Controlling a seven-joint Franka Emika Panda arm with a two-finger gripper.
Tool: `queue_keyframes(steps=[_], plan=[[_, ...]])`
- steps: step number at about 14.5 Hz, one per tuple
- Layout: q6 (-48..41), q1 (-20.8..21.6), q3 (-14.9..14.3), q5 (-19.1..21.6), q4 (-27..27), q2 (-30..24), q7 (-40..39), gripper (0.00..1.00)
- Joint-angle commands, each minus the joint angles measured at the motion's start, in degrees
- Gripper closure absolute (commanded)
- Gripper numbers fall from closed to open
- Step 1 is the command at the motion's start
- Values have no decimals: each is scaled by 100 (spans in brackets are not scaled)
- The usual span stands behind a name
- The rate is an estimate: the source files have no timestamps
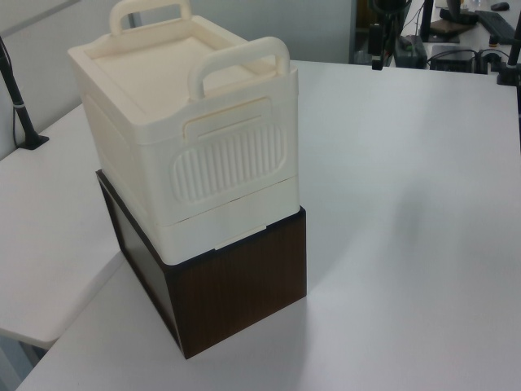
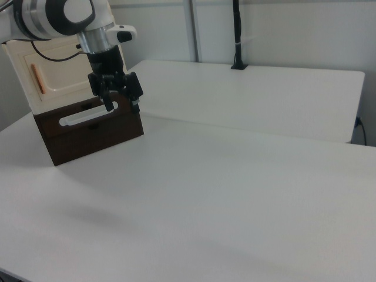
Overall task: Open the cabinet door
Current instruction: 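Move the gripper toward the edge of the cream cabinet door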
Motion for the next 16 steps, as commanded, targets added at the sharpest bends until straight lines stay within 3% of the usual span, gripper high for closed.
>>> queue_keyframes(steps=[1,10,16], plan=[[-81,90,-38,-60,-159,-117,151,0],[7,143,23,124,-124,-55,-129,0],[408,932,41,878,289,-64,-666,0]])
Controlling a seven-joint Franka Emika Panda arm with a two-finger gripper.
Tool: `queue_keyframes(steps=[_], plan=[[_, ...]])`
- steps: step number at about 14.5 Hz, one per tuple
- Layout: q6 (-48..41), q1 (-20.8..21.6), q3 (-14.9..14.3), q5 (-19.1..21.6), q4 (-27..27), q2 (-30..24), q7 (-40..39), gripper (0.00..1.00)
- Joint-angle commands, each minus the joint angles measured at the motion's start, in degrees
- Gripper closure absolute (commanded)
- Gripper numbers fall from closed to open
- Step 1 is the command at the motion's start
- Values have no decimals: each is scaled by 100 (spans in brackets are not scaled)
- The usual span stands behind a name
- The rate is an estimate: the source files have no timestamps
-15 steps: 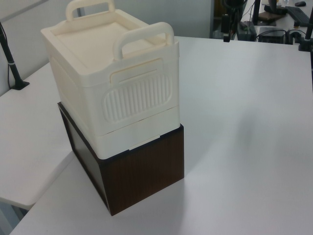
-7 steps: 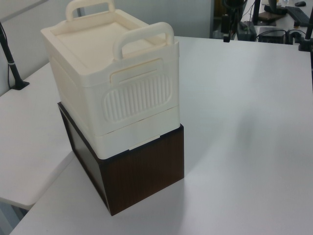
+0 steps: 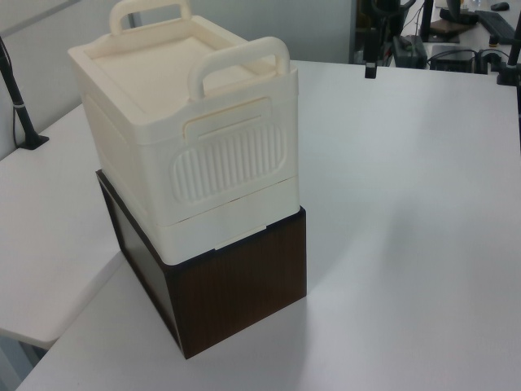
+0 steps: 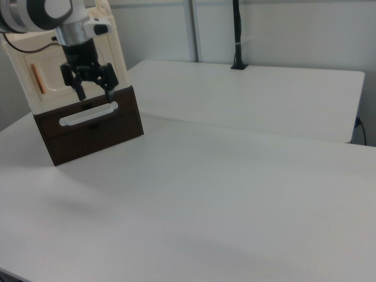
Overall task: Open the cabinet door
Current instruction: 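Move the gripper toward the edge of the cream cabinet door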
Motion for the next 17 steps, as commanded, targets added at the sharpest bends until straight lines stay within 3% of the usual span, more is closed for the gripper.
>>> queue_keyframes(steps=[1,6,9,12,17], plan=[[609,494,-44,497,96,-67,-389,0],[1682,1083,-35,972,157,179,-1039,0],[1885,1329,-18,1306,542,495,-1653,0],[2139,1453,105,1316,632,671,-2524,0],[2359,1497,369,1298,667,908,-2913,7]])
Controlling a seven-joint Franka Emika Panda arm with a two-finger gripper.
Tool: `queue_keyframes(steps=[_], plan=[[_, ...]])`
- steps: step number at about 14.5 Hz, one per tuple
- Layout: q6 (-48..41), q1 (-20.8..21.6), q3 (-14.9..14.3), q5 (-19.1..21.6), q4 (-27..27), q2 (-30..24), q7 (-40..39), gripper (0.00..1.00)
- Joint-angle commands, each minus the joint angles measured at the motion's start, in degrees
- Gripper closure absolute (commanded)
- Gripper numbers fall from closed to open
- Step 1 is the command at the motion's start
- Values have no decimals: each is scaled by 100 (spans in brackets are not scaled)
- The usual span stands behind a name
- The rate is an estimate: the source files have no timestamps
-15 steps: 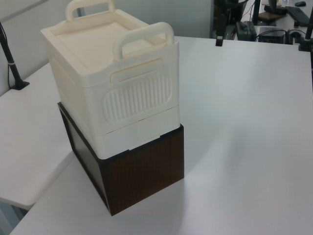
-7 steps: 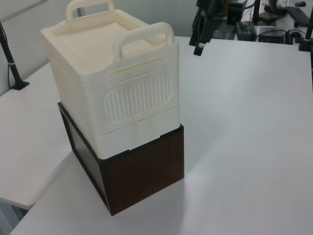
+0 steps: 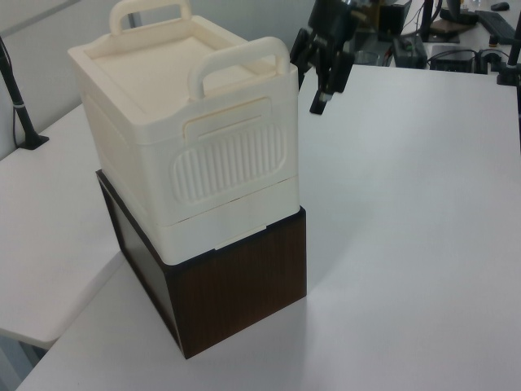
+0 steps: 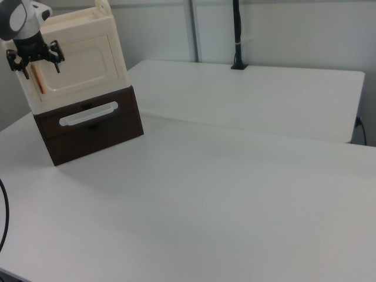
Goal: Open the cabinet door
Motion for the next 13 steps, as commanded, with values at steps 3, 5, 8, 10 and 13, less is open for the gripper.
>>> queue_keyframes(steps=[3,5,8,10,13], plan=[[388,71,196,87,131,220,-290,20],[415,71,204,87,131,255,-307,31],[625,71,205,96,123,299,-298,51],[626,71,205,96,131,290,-298,68],[600,71,205,87,114,264,-333,89]])
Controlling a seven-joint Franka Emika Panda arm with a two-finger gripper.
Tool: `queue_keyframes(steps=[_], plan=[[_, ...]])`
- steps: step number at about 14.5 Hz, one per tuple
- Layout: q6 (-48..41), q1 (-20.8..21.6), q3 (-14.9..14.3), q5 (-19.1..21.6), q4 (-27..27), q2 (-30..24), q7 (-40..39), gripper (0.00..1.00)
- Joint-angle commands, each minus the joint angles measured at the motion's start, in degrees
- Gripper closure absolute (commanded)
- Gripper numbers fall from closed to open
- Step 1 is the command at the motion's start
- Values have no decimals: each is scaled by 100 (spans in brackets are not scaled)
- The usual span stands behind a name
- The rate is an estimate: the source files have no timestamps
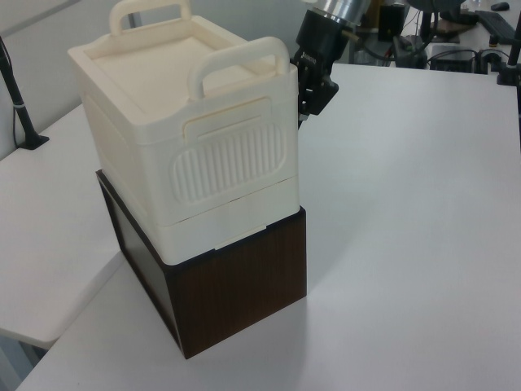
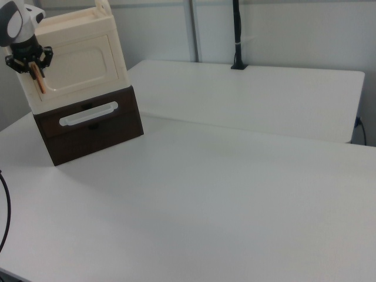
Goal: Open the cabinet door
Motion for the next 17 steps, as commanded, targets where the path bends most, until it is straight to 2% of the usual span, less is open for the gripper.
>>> queue_keyframes(steps=[1,2,6,8,9,10,11,13,17], plan=[[109,28,-42,62,46,33,-193,96],[92,28,-42,71,46,33,-185,99],[-214,-6,-50,45,2,-63,-176,99],[-662,-51,-111,45,-6,-150,-185,97],[-1065,-155,-138,53,-50,-238,-193,91],[-1512,-374,-138,80,-42,-343,-202,61],[-1778,-515,-138,89,-33,-397,-202,44],[-2244,-840,-147,63,20,-546,-194,0],[-2659,-1193,-174,88,160,-836,-194,0]])
